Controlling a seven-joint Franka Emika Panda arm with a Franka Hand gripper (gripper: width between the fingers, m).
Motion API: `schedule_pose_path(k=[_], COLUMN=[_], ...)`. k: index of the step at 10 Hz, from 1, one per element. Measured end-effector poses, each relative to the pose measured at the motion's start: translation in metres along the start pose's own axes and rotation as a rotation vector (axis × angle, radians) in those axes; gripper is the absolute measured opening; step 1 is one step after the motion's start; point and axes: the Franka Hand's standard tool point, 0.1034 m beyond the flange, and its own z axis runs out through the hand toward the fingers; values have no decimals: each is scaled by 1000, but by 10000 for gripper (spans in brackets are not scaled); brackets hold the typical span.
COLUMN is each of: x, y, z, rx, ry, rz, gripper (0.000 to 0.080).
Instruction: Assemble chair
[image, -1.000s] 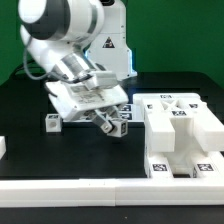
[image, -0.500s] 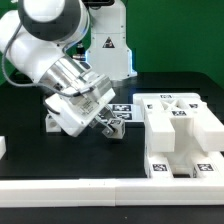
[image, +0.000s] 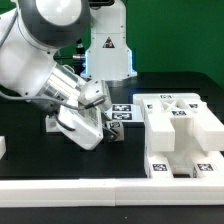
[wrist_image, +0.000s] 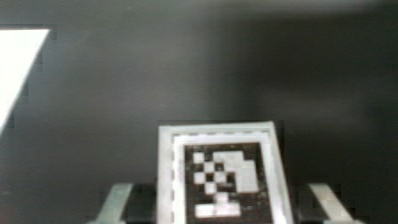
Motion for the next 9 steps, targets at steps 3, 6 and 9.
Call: schedule_pose_path(k=[3,6,9], x=[6,16,16], y=[0,-6,-8], z=[-4,-16,-15], rx=[0,12,12], ry=[16,63,78], rz=[-75,-283,-320], gripper=[282,282,282])
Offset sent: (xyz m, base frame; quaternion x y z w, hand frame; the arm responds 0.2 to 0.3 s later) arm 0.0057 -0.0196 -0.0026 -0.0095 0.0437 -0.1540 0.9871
